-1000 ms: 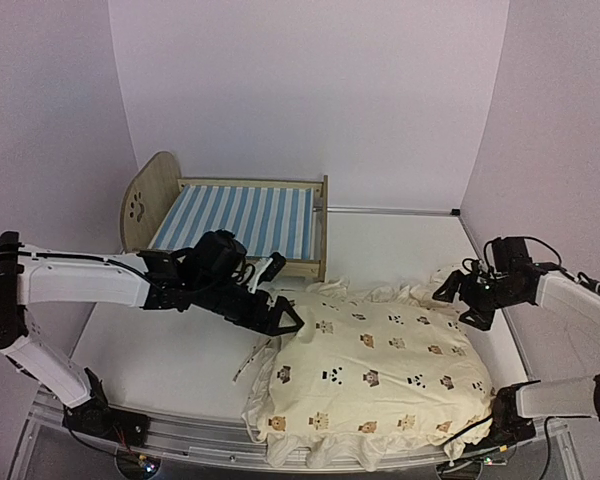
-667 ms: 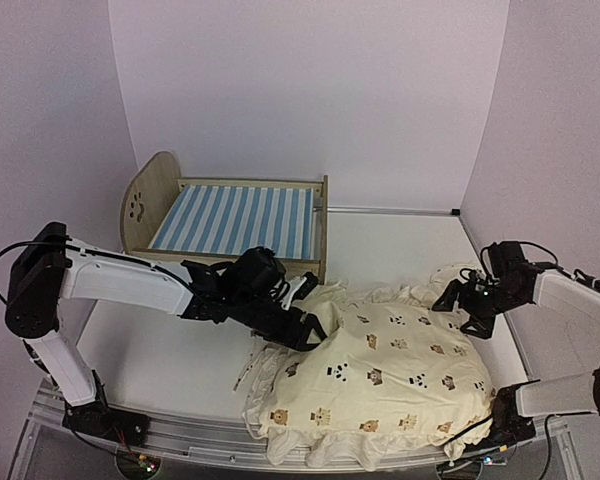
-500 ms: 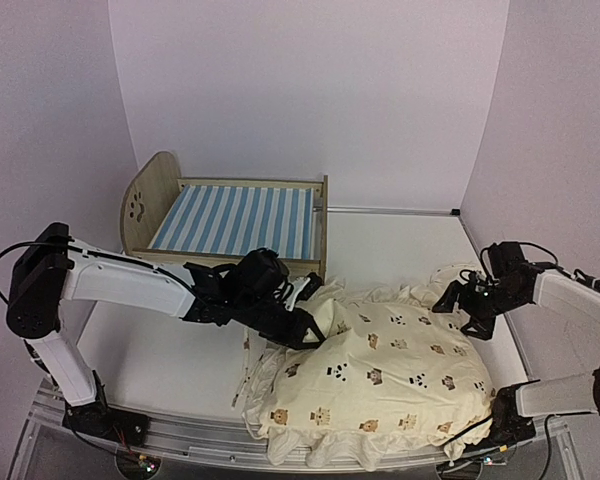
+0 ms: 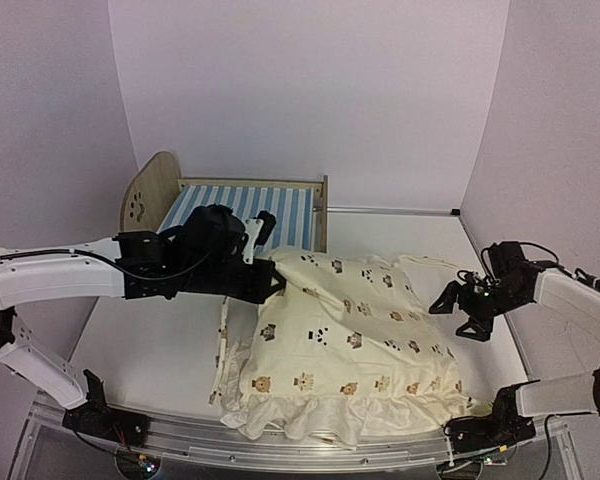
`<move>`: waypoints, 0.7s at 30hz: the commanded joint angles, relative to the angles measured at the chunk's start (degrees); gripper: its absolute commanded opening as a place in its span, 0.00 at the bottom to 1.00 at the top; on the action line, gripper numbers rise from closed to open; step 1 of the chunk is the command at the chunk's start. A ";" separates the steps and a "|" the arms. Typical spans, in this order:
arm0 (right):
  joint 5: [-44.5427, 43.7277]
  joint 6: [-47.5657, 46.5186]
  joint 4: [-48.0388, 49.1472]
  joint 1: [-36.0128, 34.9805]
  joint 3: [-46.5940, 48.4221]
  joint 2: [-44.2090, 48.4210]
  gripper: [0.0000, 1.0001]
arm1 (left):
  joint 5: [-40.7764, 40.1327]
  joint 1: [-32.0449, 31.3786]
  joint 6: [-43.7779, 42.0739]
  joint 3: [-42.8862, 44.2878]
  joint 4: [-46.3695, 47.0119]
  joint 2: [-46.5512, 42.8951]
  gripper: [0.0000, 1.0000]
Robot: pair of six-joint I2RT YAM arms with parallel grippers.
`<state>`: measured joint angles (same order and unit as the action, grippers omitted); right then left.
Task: Set up the pet bed
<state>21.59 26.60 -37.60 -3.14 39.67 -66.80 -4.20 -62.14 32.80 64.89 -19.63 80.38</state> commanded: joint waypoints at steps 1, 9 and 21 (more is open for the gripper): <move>7.21 -2.25 -0.84 0.23 1.44 1.50 0.98 | -9.07 2.82 -0.86 -1.06 -4.17 -6.13 0.00; 16.91 3.44 20.11 0.23 -4.31 -2.97 0.98 | -8.98 4.37 0.09 -7.55 -3.02 -7.68 0.01; 17.36 7.22 41.99 -7.50 -2.33 -27.03 0.98 | -10.60 4.87 2.59 -10.60 -3.39 -6.03 0.02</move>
<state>37.89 33.11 -3.97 -6.53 35.84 -89.00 -11.56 -57.95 33.65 55.59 -23.63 74.54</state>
